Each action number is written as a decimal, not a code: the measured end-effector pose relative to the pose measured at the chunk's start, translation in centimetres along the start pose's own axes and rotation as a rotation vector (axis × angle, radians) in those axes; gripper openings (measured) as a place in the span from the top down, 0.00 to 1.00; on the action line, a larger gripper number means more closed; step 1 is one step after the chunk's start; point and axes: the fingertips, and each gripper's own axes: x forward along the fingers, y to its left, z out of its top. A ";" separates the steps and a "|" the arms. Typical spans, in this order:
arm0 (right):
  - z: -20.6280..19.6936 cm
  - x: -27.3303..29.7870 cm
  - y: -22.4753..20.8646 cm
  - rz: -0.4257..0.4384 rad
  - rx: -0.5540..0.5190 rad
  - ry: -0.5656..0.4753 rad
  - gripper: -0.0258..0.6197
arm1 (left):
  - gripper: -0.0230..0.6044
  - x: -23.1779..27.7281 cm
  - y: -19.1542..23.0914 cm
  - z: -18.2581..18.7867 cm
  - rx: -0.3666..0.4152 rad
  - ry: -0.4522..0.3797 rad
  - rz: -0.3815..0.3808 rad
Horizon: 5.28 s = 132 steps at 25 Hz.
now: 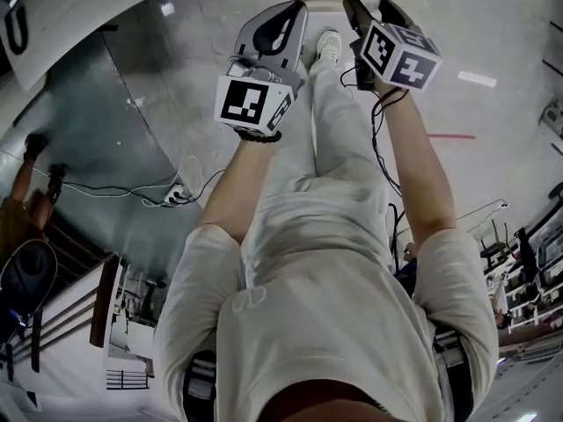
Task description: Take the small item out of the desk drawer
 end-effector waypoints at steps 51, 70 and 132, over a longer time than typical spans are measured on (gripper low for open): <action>20.4 -31.0 7.9 0.038 -0.116 -0.519 0.57 | 0.97 -12.1 -4.0 27.0 0.202 -0.284 0.103; 25.8 -43.8 8.2 0.127 -0.084 -0.793 0.57 | 0.97 -18.1 -6.6 35.9 0.279 -0.347 0.089; 27.1 -51.1 3.5 -0.031 -0.110 -0.950 0.57 | 0.97 -24.0 -4.7 40.2 0.405 -0.440 0.228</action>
